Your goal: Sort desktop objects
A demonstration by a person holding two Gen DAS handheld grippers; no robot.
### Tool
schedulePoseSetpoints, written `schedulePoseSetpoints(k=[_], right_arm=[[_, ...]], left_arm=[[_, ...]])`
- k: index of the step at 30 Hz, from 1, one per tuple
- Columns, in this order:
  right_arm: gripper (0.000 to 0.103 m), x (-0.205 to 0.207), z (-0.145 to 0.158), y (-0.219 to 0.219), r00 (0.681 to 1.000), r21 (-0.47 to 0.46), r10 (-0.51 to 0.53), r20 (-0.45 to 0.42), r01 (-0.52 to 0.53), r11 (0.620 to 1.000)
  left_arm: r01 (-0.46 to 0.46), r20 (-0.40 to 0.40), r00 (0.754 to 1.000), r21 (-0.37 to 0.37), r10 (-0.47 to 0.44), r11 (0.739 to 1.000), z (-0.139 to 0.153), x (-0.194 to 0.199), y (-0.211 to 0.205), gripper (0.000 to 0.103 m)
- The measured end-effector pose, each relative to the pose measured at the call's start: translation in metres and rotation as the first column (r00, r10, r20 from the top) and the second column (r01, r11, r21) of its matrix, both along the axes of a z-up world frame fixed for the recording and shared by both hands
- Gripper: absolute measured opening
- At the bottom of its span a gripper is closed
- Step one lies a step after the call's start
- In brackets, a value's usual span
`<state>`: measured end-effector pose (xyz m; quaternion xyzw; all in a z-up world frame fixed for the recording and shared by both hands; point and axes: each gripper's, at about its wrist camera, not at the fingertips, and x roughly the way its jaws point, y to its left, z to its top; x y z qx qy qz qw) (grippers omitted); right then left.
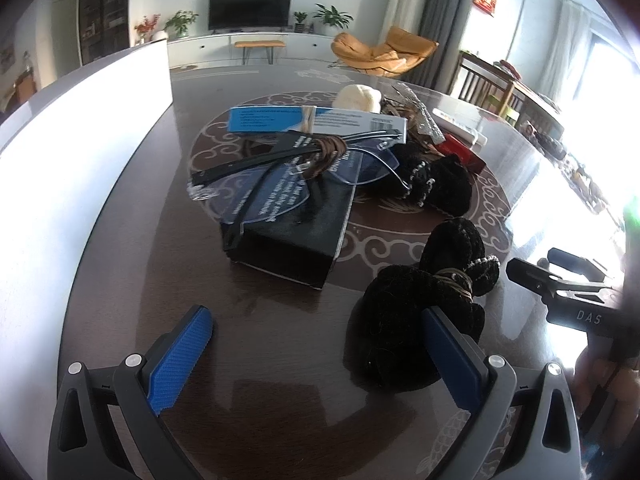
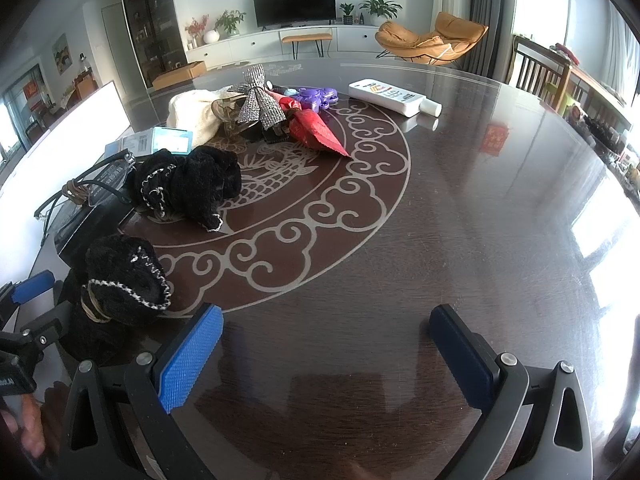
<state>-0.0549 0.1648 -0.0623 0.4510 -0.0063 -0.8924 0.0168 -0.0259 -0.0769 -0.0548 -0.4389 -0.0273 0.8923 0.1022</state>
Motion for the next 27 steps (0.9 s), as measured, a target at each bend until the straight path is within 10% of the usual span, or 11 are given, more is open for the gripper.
schedulePoseSetpoints(k=[27], right_arm=[[0.103, 0.001, 0.0, 0.002, 1.0, -0.015, 0.001, -0.005, -0.001, 1.0]], left_arm=[[-0.06, -0.013, 0.998, 0.059, 0.06, 0.996, 0.001, 0.032, -0.015, 0.103]])
